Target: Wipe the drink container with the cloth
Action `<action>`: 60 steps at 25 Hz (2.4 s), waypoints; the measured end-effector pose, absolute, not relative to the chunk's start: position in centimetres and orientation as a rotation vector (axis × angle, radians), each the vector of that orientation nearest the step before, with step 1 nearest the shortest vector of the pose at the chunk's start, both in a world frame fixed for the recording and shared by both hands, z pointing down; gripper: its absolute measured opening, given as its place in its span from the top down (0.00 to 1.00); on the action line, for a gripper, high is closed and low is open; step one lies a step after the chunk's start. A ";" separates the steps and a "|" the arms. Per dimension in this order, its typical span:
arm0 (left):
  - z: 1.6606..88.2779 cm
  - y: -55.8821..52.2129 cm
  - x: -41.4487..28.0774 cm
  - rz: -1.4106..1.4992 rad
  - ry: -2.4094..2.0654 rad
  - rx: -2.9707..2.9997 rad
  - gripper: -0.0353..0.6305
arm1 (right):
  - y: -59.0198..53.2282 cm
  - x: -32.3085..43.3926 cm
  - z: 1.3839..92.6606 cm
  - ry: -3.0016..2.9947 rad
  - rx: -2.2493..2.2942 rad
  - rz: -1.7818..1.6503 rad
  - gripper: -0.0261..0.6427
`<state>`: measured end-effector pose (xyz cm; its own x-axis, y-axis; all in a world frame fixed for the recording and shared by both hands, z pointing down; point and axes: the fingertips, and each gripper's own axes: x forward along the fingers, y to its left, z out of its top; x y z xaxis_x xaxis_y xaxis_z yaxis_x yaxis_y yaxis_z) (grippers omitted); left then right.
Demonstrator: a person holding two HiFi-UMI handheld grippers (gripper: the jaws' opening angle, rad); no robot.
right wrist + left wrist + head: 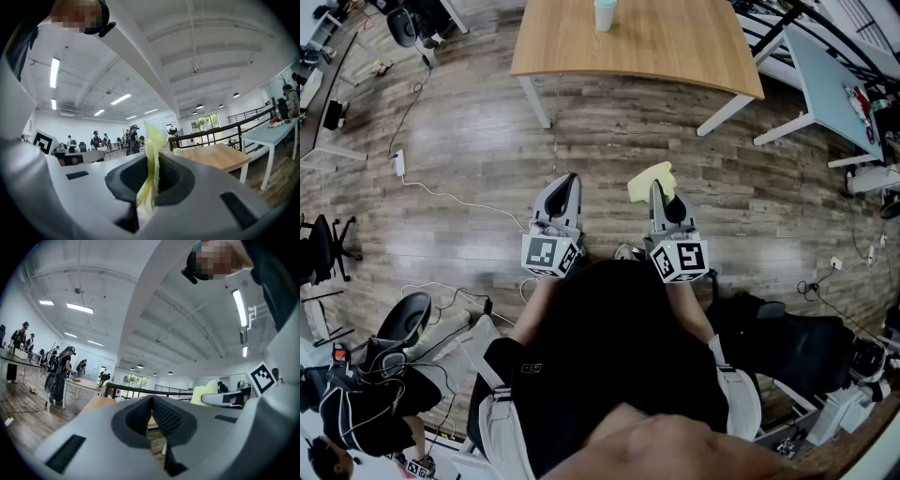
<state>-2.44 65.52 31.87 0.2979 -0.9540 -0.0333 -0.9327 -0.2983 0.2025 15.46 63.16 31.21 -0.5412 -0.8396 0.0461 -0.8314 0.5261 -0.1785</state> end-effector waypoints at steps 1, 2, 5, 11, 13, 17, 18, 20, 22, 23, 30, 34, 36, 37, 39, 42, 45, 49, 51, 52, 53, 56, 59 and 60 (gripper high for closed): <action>31.9 65.6 -2.3 -0.222 -1.767 2.410 0.91 | 63.3 15.7 31.2 2.704 -1.483 -0.279 0.89; 31.9 65.7 -2.1 -0.223 -1.767 2.409 0.91 | 63.4 15.8 31.2 2.704 -1.484 -0.280 0.89; 31.8 65.8 -2.0 -0.225 -1.766 2.406 0.91 | 63.5 16.0 31.0 2.704 -1.485 -0.279 0.89; 31.8 65.8 -2.2 -0.223 -1.754 2.411 0.91 | 63.6 15.5 31.1 2.707 -1.488 -0.280 0.89; 31.9 65.9 -2.3 -0.224 -1.751 2.407 0.91 | 63.7 15.5 31.1 2.697 -1.491 -0.283 0.89; 31.7 65.8 -2.7 -0.222 -1.751 2.404 0.91 | 63.6 15.0 30.3 2.693 -1.490 -0.255 0.89; 31.7 65.8 -2.9 -0.222 -1.750 2.404 0.91 | 63.7 14.9 30.3 2.692 -1.492 -0.251 0.89; 31.7 66.0 -3.3 -0.222 -1.747 2.405 0.91 | 63.8 14.6 30.4 2.680 -1.503 -0.260 0.89; 31.7 66.0 -3.9 -0.224 -1.744 2.406 0.91 | 63.7 14.1 30.4 2.674 -1.510 -0.262 0.89; 31.6 66.0 -4.2 -0.226 -1.742 2.406 0.91 | 63.7 13.8 30.3 2.675 -1.512 -0.260 0.89; 32.0 66.4 -7.3 -0.230 -1.720 2.419 0.91 | 64.0 10.8 30.8 2.671 -1.548 -0.249 0.89; 32.3 66.4 -8.7 -0.230 -1.681 2.442 0.91 | 64.3 9.0 31.1 2.656 -1.574 -0.253 0.89; 32.5 66.1 -9.3 -0.230 -1.664 2.450 0.91 | 64.1 8.4 31.2 2.649 -1.590 -0.250 0.89; 32.6 65.9 -9.5 -0.228 -1.657 2.452 0.91 | 64.0 8.1 31.3 2.646 -1.598 -0.250 0.89; 32.7 65.5 -9.8 -0.224 -1.643 2.454 0.91 | 63.7 7.8 31.2 2.643 -1.613 -0.248 0.89; 33.0 64.6 -9.9 -0.219 -1.634 2.454 0.91 | 62.8 7.7 31.7 2.637 -1.616 -0.261 0.89; 33.3 63.0 -9.8 -0.214 -1.627 2.456 0.91 | 61.3 7.6 32.1 2.634 -1.614 -0.272 0.89; 33.7 60.4 -9.9 -0.203 -1.627 2.455 0.91 | 58.5 7.1 32.4 2.638 -1.598 -0.272 0.89; 33.8 58.8 -10.0 -0.203 -1.634 2.448 0.91 | 56.8 7.0 32.3 2.644 -1.590 -0.262 0.89; 33.8 57.9 -10.0 -0.204 -1.637 2.447 0.91 | 55.8 7.0 32.2 2.644 -1.586 -0.259 0.89; 33.9 56.9 -9.9 -0.201 -1.641 2.447 0.91 | 54.7 7.1 32.2 2.643 -1.581 -0.258 0.89; 33.9 53.5 -9.6 -0.185 -1.653 2.441 0.91 | 51.1 7.2 31.9 2.656 -1.569 -0.249 0.89; 34.1 50.0 -8.9 -0.178 -1.665 2.421 0.91 | 47.4 7.7 31.9 2.675 -1.548 -0.247 0.89; 34.1 48.9 -8.6 -0.179 -1.669 2.412 0.91 | 46.3 7.9 31.9 2.681 -1.540 -0.247 0.89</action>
<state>-8.57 48.94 34.10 0.3543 -0.9350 0.0151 -0.9104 -0.3413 0.2339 7.90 46.29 31.93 -0.5065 -0.8611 0.0441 -0.8547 0.4947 -0.1574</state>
